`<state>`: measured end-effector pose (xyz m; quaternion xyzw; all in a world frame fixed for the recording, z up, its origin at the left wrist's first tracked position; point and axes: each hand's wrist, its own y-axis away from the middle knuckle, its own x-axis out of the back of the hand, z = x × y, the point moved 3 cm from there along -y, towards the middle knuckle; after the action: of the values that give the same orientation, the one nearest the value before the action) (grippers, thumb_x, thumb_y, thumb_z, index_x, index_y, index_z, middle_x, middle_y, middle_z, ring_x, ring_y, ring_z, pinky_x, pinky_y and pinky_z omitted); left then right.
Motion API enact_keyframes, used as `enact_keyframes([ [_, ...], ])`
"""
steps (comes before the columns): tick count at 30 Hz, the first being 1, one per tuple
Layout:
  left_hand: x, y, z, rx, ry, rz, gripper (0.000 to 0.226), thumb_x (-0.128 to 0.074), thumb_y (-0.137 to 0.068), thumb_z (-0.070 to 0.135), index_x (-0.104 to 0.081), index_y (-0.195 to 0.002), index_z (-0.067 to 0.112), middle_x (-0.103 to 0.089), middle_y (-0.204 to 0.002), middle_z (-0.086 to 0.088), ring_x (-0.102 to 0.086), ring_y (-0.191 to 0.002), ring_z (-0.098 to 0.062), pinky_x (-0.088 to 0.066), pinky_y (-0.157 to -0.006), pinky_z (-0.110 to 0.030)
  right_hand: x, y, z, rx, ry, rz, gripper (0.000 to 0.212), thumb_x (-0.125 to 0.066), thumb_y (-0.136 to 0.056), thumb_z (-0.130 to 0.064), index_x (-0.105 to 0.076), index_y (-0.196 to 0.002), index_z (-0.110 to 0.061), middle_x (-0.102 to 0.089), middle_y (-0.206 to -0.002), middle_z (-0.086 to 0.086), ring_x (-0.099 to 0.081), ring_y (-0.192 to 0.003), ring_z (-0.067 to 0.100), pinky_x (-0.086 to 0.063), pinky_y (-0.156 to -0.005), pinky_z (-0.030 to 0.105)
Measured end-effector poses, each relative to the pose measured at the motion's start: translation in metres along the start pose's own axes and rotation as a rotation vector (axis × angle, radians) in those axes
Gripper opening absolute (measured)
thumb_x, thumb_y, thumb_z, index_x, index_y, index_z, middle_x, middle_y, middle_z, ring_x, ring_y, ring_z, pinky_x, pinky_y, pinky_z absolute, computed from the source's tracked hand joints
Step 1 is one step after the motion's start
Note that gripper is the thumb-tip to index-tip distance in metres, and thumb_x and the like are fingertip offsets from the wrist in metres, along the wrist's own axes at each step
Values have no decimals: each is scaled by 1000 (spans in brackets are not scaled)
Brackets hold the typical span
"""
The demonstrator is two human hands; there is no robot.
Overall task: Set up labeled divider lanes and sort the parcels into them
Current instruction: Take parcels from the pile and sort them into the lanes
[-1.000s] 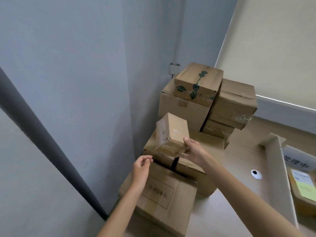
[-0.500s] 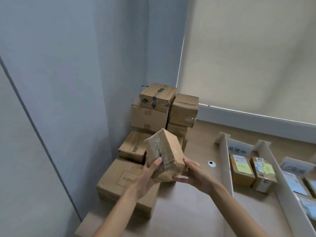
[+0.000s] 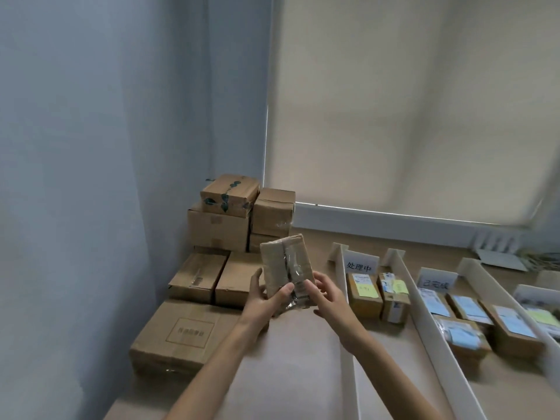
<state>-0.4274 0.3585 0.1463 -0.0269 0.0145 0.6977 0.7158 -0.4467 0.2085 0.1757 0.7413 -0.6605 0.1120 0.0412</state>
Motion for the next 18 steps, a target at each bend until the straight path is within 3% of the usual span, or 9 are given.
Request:
enact_keyframes([
  [3, -6, 8, 10, 5, -20, -57, 89, -63, -84, 46, -9, -150, 22, -37, -145, -9, -46, -125, -24, -43, -79, -16, 10, 14, -2, 0, -111, 125, 23, -57, -91, -31, -48, -111, -35, -62, -106, -3, -63, -97, 11, -55, -76, 22],
  [4, -3, 10, 10, 7, -4, -63, 88, -61, -84, 49, -10, -150, 20, -36, -146, -10, -47, -123, -24, -44, -80, -16, 14, 18, -2, -28, -201, 149, 23, -58, -89, -32, -52, -110, -32, -63, -107, 3, -63, -99, 16, -56, -81, 30],
  [7, 10, 18, 12, -23, 54, -66, 66, -62, -85, 38, -33, -141, 19, -58, -124, -4, -60, -105, -14, -53, -66, -15, 22, 28, 6, -131, -510, 100, 37, -51, -90, -34, -53, -122, -17, -62, -116, 19, -63, -107, 30, -55, -85, 43],
  [9, 16, 24, 9, -14, 76, -100, 72, -72, -76, 44, -38, -137, 27, -62, -120, -2, -61, -108, -18, -56, -80, -26, 19, 35, 11, -166, -607, 41, 36, -45, -95, -33, -50, -127, -17, -60, -122, 21, -61, -111, 32, -54, -86, 45],
  [11, 19, 32, 9, 7, 116, -170, 82, -76, -67, 52, -37, -136, 35, -62, -122, -3, -62, -110, -22, -53, -92, -41, 10, 43, 16, -187, -629, 20, 38, -40, -98, -35, -50, -131, -18, -60, -124, 19, -60, -114, 32, -54, -88, 45],
  [13, 20, 38, 7, 28, 172, -263, 87, -77, -62, 50, -35, -136, 35, -64, -120, -5, -64, -109, -26, -50, -94, -52, 1, 51, 20, -210, -654, 0, 41, -36, -100, -38, -52, -131, -17, -60, -124, 20, -58, -116, 32, -52, -91, 46],
  [16, 22, 45, 3, 36, 243, -324, 84, -79, -61, 44, -38, -133, 35, -66, -116, -8, -65, -105, -31, -54, -87, -50, -9, 62, 24, -216, -608, -1, 40, -37, -100, -39, -54, -130, -18, -61, -124, 19, -58, -117, 33, -48, -97, 51],
  [18, 25, 47, 0, 43, 245, -285, 80, -77, -64, 42, -37, -133, 37, -65, -117, -9, -66, -103, -28, -56, -82, -45, -12, 66, 25, -192, -464, 97, 38, -41, -97, -39, -52, -129, -21, -66, -116, 13, -61, -112, 28, -49, -96, 50],
])
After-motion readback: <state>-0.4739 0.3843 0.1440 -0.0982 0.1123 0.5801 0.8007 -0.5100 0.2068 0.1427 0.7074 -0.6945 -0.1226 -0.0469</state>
